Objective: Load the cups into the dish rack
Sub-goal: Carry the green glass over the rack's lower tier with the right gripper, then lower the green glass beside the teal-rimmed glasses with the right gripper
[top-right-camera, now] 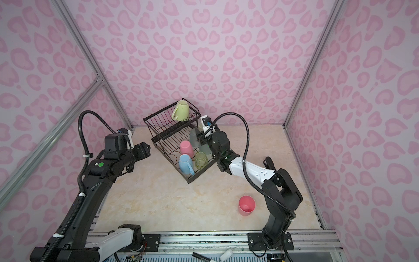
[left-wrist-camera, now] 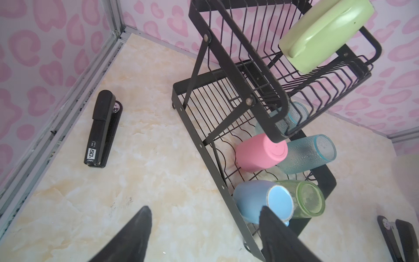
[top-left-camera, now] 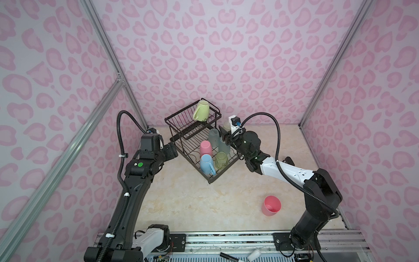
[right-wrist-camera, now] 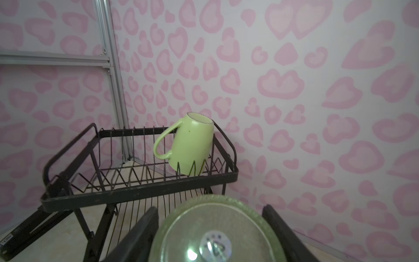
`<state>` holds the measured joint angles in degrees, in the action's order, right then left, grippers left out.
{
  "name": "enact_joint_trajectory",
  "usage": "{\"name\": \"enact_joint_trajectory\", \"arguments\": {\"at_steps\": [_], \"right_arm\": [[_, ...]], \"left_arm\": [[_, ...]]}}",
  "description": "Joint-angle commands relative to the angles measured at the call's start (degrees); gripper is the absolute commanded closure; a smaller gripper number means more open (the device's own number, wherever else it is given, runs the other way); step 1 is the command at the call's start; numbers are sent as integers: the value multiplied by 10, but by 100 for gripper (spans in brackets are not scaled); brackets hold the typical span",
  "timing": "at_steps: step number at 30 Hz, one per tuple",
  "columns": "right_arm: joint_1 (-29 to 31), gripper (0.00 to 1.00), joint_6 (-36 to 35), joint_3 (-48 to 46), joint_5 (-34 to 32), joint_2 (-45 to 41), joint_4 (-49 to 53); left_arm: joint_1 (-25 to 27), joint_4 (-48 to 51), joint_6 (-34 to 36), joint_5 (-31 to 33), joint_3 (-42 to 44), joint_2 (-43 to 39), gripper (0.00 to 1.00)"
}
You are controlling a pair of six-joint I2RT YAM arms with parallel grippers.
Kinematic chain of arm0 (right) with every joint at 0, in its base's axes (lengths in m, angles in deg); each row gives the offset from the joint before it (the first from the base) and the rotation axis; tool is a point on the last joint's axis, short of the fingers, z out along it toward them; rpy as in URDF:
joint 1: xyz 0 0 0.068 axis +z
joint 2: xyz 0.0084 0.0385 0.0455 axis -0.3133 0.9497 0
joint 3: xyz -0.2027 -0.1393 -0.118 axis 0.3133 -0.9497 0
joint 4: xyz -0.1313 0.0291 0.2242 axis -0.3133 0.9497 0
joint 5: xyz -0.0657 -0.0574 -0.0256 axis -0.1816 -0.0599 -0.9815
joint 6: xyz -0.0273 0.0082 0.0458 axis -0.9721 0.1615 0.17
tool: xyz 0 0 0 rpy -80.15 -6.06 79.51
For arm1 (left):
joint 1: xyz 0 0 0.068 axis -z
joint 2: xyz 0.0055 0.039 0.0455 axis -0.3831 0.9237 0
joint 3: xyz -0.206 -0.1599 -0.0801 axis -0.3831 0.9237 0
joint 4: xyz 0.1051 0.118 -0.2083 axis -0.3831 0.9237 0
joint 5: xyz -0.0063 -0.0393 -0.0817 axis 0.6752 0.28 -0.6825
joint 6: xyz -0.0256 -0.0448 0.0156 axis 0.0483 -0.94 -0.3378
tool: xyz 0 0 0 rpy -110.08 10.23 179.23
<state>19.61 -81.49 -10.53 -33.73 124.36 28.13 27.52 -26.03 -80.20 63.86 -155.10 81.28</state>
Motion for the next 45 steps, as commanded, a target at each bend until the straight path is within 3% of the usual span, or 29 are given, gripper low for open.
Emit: {"name": "enact_joint_trajectory", "arguments": {"at_steps": [1,12,25,33,45], "right_arm": [[-10,48,23,-39,-18,3,-43],[-34,48,74,-124,-52,60,-149],[-48,48,99,-158,-81,94,-228],[-77,48,131,-183,-71,54,-194],[-50,48,116,-129,-71,115,-187]], "left_arm": [[1,-27,6,-19,6,-5,23],[1,-41,9,-33,17,-12,24],[4,-49,10,-39,23,-16,24],[5,-55,10,-51,26,-13,25],[9,-54,11,-48,27,-13,25]]}}
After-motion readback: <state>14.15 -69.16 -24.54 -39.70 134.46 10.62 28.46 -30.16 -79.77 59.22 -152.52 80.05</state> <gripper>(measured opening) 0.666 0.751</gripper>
